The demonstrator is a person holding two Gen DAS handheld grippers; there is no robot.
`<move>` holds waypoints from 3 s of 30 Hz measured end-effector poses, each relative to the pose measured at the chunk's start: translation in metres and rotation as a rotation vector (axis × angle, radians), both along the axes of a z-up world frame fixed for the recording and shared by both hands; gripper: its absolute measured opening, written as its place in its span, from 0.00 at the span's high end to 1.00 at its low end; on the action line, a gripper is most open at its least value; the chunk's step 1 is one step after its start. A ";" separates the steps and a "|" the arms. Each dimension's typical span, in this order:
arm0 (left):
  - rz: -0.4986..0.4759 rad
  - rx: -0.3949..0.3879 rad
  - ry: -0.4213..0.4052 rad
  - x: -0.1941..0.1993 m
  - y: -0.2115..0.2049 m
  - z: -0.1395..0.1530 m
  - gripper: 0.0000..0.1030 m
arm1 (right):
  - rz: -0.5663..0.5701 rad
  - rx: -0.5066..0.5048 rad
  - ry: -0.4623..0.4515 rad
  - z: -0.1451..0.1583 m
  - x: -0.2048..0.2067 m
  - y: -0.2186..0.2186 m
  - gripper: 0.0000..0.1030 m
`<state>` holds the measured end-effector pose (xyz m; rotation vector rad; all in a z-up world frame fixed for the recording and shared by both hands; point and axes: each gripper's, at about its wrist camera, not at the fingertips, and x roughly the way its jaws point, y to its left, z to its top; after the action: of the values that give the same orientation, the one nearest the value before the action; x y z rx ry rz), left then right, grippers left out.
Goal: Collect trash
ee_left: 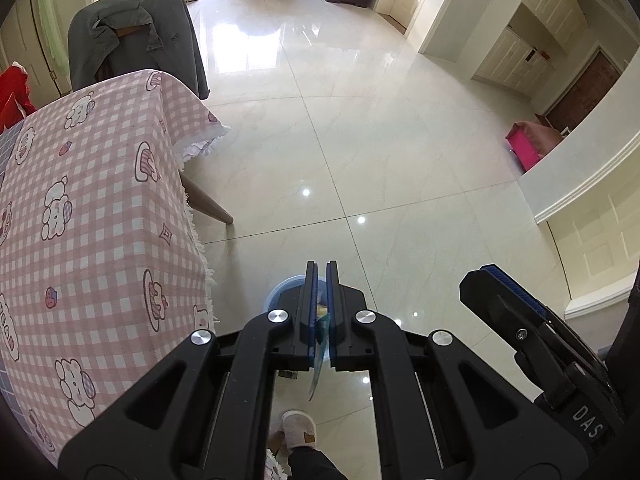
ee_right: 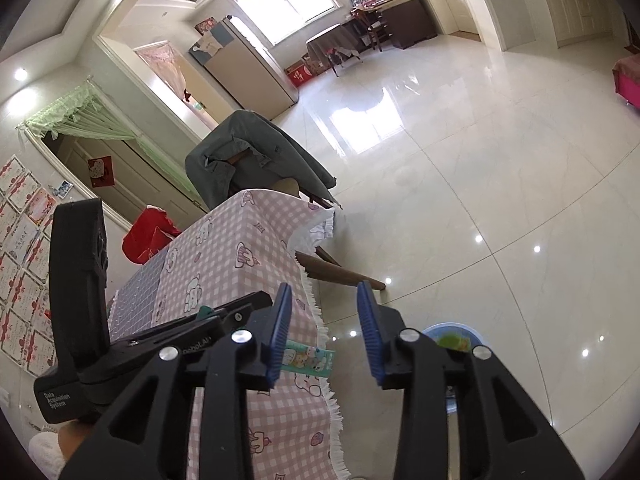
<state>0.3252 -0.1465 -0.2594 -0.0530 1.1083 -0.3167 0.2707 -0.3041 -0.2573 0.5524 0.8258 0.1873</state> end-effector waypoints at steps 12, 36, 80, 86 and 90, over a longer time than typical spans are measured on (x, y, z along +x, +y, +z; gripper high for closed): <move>-0.034 0.016 0.012 0.002 -0.010 -0.006 0.95 | -0.030 -0.010 0.013 -0.001 -0.003 -0.004 0.65; -0.021 -0.001 -0.035 -0.018 -0.011 0.017 0.45 | -0.097 -0.028 0.026 0.007 -0.035 -0.015 0.60; -0.175 -0.092 -0.220 -0.242 -0.007 0.121 0.34 | -0.213 -0.116 -0.171 0.095 -0.259 -0.009 0.43; -0.080 -0.041 -0.187 -0.252 -0.013 0.103 0.34 | -0.131 -0.124 -0.184 0.091 -0.254 -0.024 0.43; -0.090 0.005 -0.219 -0.257 -0.013 0.107 0.34 | -0.141 -0.072 -0.174 0.085 -0.254 -0.025 0.43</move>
<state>0.0687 -0.1593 -0.1526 0.0350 0.8953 -0.3906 0.0166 -0.3292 -0.1723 0.5165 0.6193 0.0744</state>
